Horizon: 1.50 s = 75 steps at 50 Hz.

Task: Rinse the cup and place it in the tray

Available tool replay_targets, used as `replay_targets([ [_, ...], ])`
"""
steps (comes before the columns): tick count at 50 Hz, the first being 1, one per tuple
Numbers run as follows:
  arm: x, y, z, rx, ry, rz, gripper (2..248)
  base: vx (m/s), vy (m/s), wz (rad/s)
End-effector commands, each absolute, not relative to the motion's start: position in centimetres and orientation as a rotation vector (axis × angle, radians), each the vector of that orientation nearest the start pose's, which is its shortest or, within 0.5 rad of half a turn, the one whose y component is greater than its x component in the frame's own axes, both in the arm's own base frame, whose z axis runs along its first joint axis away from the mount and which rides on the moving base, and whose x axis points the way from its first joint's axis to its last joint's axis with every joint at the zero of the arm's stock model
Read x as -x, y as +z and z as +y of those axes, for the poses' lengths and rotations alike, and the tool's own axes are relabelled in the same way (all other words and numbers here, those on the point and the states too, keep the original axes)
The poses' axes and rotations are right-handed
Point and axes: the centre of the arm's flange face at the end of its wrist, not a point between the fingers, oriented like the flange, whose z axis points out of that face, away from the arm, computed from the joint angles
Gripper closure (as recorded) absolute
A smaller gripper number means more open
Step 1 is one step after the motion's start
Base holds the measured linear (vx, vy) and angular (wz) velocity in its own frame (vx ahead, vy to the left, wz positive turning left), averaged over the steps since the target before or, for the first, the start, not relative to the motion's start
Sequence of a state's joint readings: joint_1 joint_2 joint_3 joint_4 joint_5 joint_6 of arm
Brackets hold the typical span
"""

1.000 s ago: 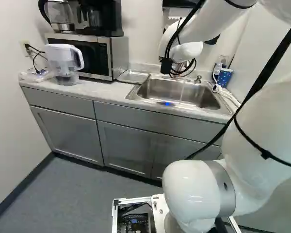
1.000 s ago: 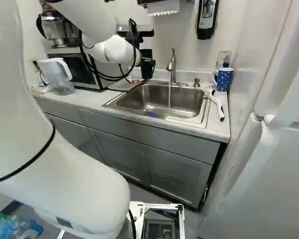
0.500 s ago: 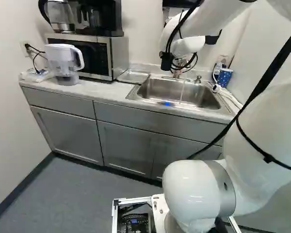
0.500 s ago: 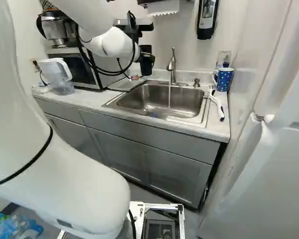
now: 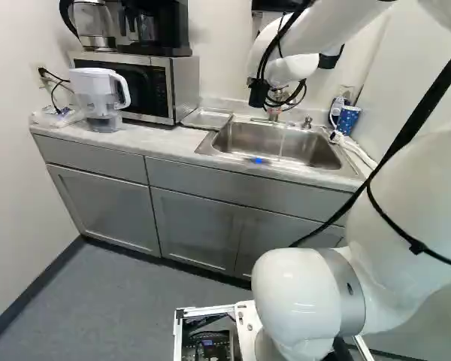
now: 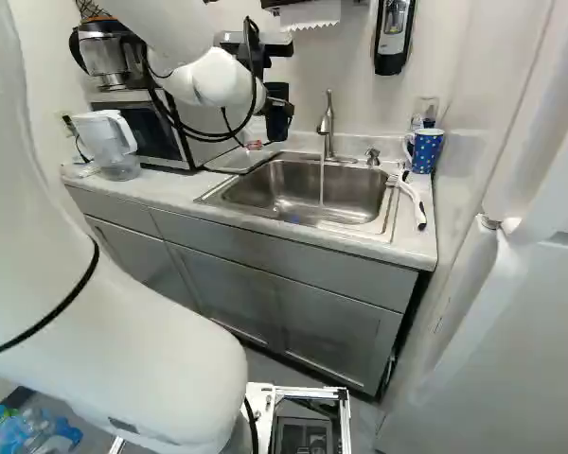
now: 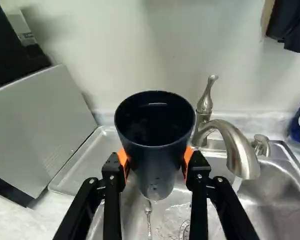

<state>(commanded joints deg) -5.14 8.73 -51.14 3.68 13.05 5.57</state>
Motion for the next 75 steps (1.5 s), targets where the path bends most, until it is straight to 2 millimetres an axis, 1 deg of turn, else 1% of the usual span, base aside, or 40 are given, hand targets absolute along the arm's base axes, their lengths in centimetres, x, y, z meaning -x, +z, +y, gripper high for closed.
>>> replay_targets([
  [38, -46.86, 63.89, -4.35, 2.208, -1.680, 0.757, 128, 0.000, 0.000, 0.000],
  [75, -46.86, 63.89, -4.35, 1.904, -1.484, 1.101, 128, 0.000, 0.000, 0.000],
])
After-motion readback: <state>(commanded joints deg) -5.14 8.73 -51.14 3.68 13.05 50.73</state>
